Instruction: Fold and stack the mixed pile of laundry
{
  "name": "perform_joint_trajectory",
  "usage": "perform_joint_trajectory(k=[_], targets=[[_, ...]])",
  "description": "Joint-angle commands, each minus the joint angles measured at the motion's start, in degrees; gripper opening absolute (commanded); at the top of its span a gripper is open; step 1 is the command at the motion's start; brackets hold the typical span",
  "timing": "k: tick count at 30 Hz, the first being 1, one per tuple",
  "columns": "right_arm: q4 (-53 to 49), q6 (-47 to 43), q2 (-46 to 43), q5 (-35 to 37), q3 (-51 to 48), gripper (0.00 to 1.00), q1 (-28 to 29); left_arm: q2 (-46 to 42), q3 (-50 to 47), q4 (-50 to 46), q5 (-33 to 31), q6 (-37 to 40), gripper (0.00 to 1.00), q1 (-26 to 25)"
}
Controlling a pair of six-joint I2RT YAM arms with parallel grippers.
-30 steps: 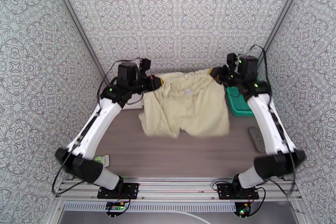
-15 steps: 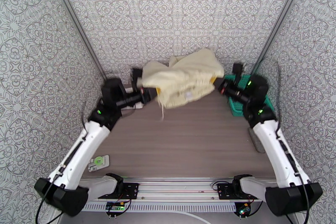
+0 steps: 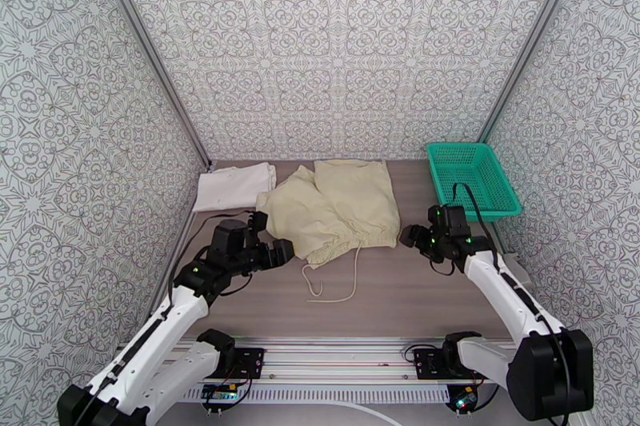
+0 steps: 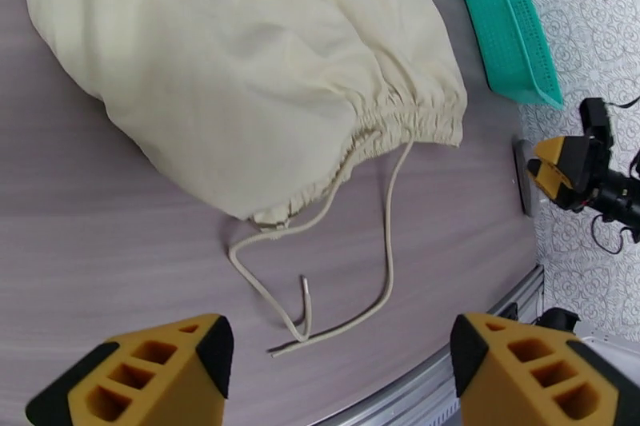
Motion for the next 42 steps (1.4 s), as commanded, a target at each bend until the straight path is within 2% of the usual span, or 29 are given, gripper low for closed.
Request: perform_joint_trajectory(k=[1,3,7,10,14,16,20,23,28,31,33,36,39,42], targets=[[0.17,-1.94,6.15,1.10,4.58,0.72,3.72,4.47,-0.35,1.31,-1.42,-0.87,0.74,-0.11],[4.68,0.60,10.22,-0.14,5.14,0.70,4.83,8.94,0.14,7.08,-0.67,-1.36,0.68,-1.28],[12.30,5.99,18.89,-5.90,7.42,0.58,7.03,20.33,3.30,17.77,2.22,-1.98,0.47,-2.80],[16.69,9.96,24.62,-7.90,8.23,0.50,8.19,29.16,9.16,21.14,3.95,0.17,0.41,-5.74],[14.61,10.88,30.48,-0.17,10.35,0.32,7.22,40.58,14.87,21.73,2.96,2.68,0.31,-7.12],[12.34,10.29,32.41,2.95,11.56,0.27,5.93,45.23,15.81,23.07,3.22,2.64,0.27,-7.57],[8.80,8.16,33.54,7.48,12.89,0.26,3.35,51.36,16.37,25.72,5.06,0.70,0.24,-9.93],[6.94,6.30,34.97,9.43,14.65,0.26,1.13,53.98,15.07,31.39,8.42,-3.99,0.23,-14.05],[4.66,2.38,38.54,9.49,20.20,0.30,-2.75,56.00,15.42,45.44,14.72,-14.70,0.23,-23.72],[1.16,-0.35,39.76,8.57,25.81,0.36,-3.50,56.34,19.35,49.24,14.61,-17.92,0.27,-27.72],[-0.89,-1.48,37.67,8.23,28.12,0.39,-3.50,55.25,21.61,47.21,12.39,-17.44,0.34,-27.63],[-2.70,-2.21,30.31,8.66,27.40,0.45,-3.50,50.13,23.14,39.28,7.50,-13.28,0.39,-25.17],[-3.68,-2.02,20.94,7.05,22.48,0.50,-3.50,42.01,22.52,28.63,2.83,-7.61,0.43,-23.18],[-3.15,-0.37,11.84,3.05,13.13,0.52,-3.35,32.79,16.79,20.59,-0.97,-4.90,0.44,-20.53]])
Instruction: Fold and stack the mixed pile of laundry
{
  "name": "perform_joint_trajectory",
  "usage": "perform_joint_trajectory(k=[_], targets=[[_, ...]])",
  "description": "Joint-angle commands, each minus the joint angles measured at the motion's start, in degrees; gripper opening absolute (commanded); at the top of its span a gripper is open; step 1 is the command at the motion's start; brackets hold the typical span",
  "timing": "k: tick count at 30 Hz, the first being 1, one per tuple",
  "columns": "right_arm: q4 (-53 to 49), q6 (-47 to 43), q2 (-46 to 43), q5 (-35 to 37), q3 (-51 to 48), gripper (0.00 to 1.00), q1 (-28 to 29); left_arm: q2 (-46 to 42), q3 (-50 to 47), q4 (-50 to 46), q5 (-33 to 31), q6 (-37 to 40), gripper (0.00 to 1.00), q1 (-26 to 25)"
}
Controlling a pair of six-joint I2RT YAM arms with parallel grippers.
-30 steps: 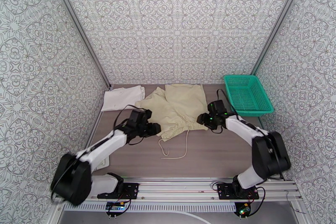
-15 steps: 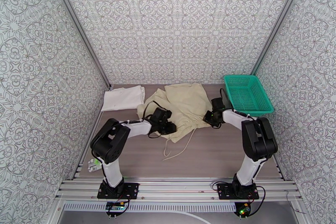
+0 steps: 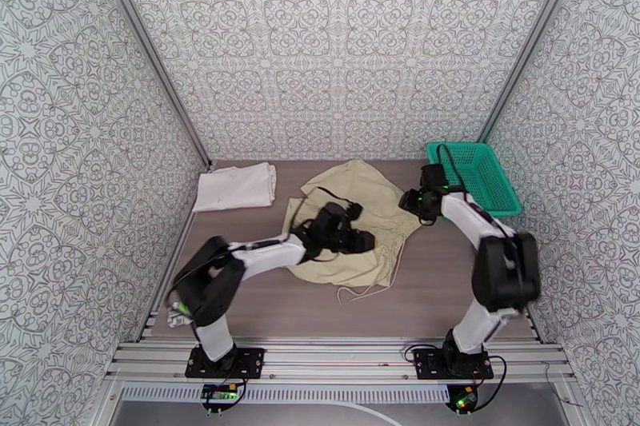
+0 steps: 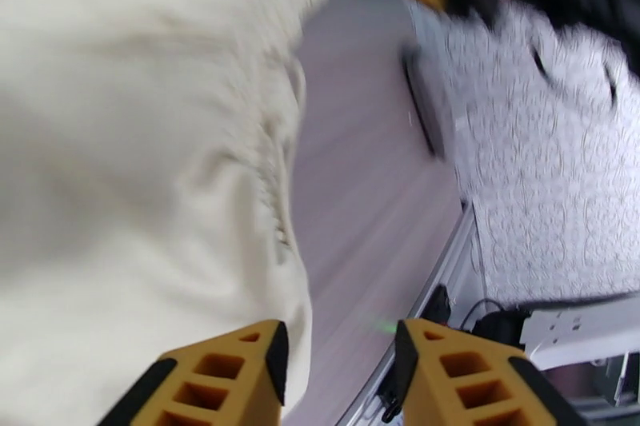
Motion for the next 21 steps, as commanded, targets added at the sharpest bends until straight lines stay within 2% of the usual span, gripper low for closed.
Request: perform_joint_trajectory(k=[1,6,8,11,14,18,21], targets=[[-2.90,1.02,-9.41,-4.60,-9.90,0.53,0.67,-11.39,-6.20,-13.74,-6.49,5.65,0.44,3.21],[-4.65,3.50,-20.88,-9.35,-25.14,0.57,5.15,-27.67,-23.26,-25.43,-10.84,5.14,0.50,13.52],[-4.99,5.67,-24.18,-10.99,-30.12,0.57,7.70,-32.75,-28.16,-27.80,-10.37,5.23,0.56,17.74],[-4.73,8.32,-27.11,-11.44,-35.37,0.57,10.82,-36.85,-33.24,-28.13,-7.97,6.22,0.58,23.60],[-1.50,11.29,-26.60,-13.04,-39.73,0.56,13.92,-35.50,-36.45,-23.01,-3.47,6.08,0.58,27.38],[7.60,15.13,-21.93,-15.08,-42.37,0.58,17.37,-29.80,-37.88,-13.94,-0.27,4.69,0.68,27.39],[12.07,16.95,-19.77,-14.67,-42.50,0.59,17.44,-26.28,-38.55,-7.22,0.66,3.22,0.65,27.40]])
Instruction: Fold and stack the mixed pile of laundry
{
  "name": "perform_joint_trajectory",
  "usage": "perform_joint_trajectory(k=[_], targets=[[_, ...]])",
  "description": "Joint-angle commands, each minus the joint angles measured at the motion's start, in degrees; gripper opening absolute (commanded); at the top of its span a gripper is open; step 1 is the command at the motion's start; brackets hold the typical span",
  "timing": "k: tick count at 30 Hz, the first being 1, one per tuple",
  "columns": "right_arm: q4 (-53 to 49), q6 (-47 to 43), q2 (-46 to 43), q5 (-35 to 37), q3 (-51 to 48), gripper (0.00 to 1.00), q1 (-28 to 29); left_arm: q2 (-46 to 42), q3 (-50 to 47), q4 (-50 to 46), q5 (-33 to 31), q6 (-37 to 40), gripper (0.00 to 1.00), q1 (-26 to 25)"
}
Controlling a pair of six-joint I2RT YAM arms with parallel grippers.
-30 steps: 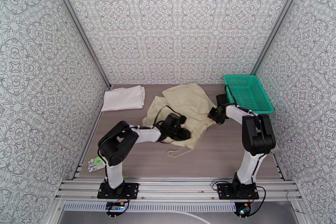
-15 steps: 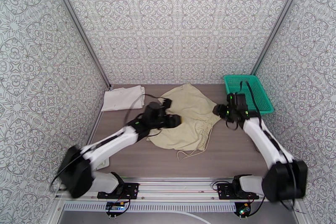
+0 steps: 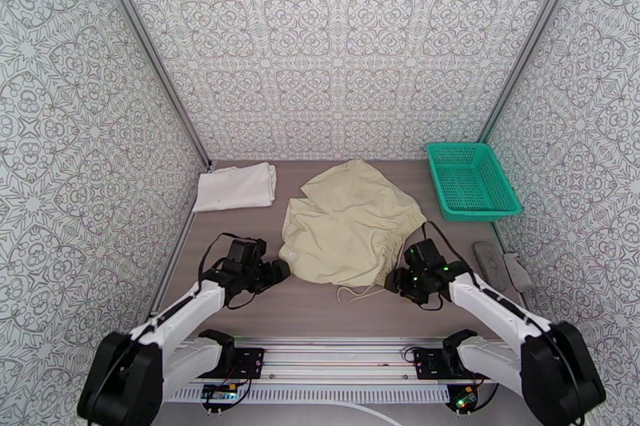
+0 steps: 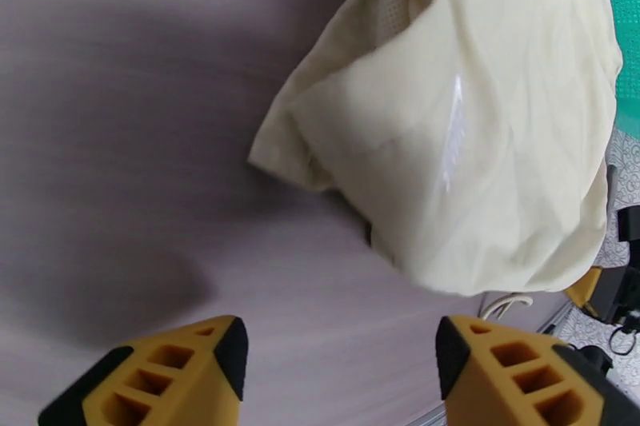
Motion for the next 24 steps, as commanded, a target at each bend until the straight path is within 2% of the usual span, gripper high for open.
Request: perform_joint_trajectory(k=[1,7,12,14,18,20,22,24], targets=[[7.49,3.86,1.86,1.14,-0.07,0.59,0.41,2.64,-0.91,10.09,2.85,-1.27,0.62,0.56],[9.02,2.79,7.92,4.35,2.89,0.55,0.43,6.94,-0.08,18.48,2.40,-1.99,0.39,0.81],[9.35,1.88,12.07,9.76,5.44,0.38,0.40,6.59,2.36,15.55,1.34,0.40,0.16,0.96],[9.61,1.59,12.90,10.95,6.38,0.28,0.33,4.53,3.18,12.62,-0.08,1.51,0.02,1.20],[8.17,-0.43,13.27,11.57,8.01,0.09,-0.90,-0.08,7.41,3.84,-2.76,4.91,0.00,1.32],[6.35,-1.51,12.65,11.52,8.97,0.03,-1.51,-1.61,10.42,-1.35,-3.58,6.66,0.00,1.15],[3.74,-2.88,11.11,11.68,10.07,0.00,-2.21,-1.58,14.77,-8.38,-4.17,8.82,0.00,0.52],[1.06,-4.40,9.15,12.09,11.15,0.00,-2.97,-1.01,20.02,-16.96,-8.02,11.00,0.00,-1.56]])
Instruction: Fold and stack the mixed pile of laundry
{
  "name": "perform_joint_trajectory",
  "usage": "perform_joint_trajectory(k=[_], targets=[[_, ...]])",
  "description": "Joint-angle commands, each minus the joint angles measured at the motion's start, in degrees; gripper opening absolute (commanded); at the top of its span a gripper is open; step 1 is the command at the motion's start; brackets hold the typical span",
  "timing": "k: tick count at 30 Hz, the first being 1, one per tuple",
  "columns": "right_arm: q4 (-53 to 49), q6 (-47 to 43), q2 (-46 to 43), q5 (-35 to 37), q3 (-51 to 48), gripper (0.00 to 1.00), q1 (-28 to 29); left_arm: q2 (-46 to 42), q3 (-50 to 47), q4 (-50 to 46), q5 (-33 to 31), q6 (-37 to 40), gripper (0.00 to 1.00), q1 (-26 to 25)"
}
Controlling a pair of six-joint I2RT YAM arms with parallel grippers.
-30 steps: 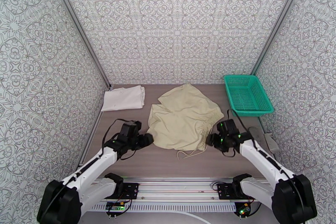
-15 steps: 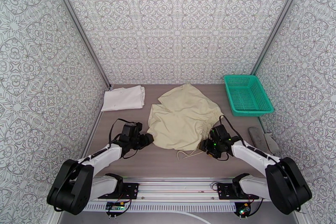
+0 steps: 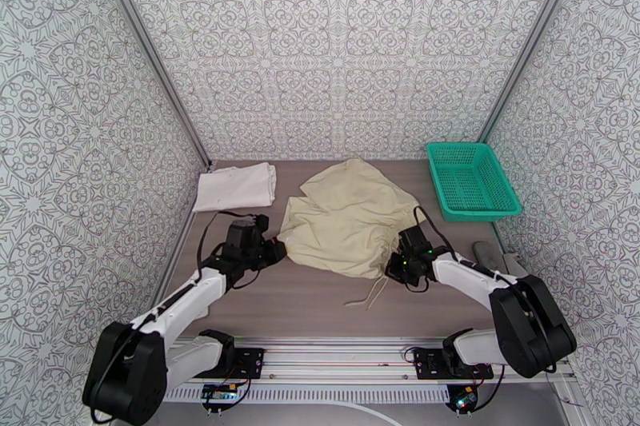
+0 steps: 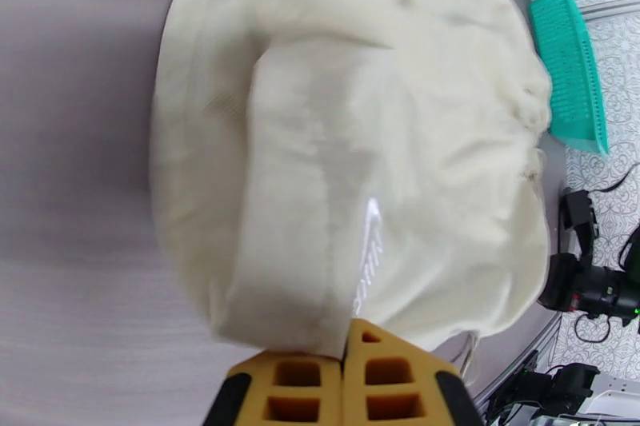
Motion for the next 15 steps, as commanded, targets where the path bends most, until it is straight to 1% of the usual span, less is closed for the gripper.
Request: perform_joint_trajectory(k=[1,2,3,4,5,7,8,9,10,11,12,14,15], targets=[[-4.81,-3.81,-3.46,3.53,3.29,0.00,-1.67,0.00,7.81,-17.01,-6.34,5.46,0.06,-2.98],[-6.32,-4.75,-4.25,3.71,4.03,0.00,-2.15,-0.03,9.52,-20.16,-9.50,5.94,0.29,-4.07],[-7.84,-5.57,-4.82,3.82,4.72,0.00,-2.70,-0.08,10.76,-22.90,-11.49,6.14,0.39,-4.68],[-9.12,-6.35,-5.28,3.83,5.31,0.00,-3.07,-0.41,11.26,-24.58,-12.94,6.45,0.42,-4.90],[-10.62,-7.11,-5.73,4.03,5.86,0.00,-3.55,-0.83,11.49,-26.06,-14.76,6.78,0.47,-4.90],[-12.91,-8.38,-6.39,4.27,6.51,0.00,-4.19,-1.44,10.89,-28.42,-16.89,7.78,0.66,-4.37],[-14.24,-9.14,-6.55,4.27,6.75,0.00,-4.26,-1.43,10.39,-29.35,-17.41,8.27,0.74,-3.89],[-15.56,-9.78,-6.62,4.35,6.96,0.00,-4.33,-1.29,9.72,-29.90,-17.54,8.41,0.76,-3.40],[-16.91,-10.42,-6.72,4.62,7.00,0.05,-4.30,-1.38,8.57,-29.61,-17.12,8.42,0.77,-2.99],[-17.96,-10.95,-7.06,4.79,7.02,0.24,-4.29,-1.57,7.18,-28.27,-16.10,8.10,0.77,-2.69],[-18.91,-11.40,-7.49,5.34,6.97,0.36,-4.28,-1.62,5.12,-25.86,-14.51,7.55,0.76,-2.35],[-20.62,-11.78,-8.54,7.08,6.89,0.45,-4.32,-0.87,0.89,-19.58,-9.52,6.07,0.72,-1.34],[-21.15,-11.76,-9.27,7.07,6.74,0.47,-4.34,-0.11,-1.20,-16.03,-7.37,5.13,0.70,-1.14]])
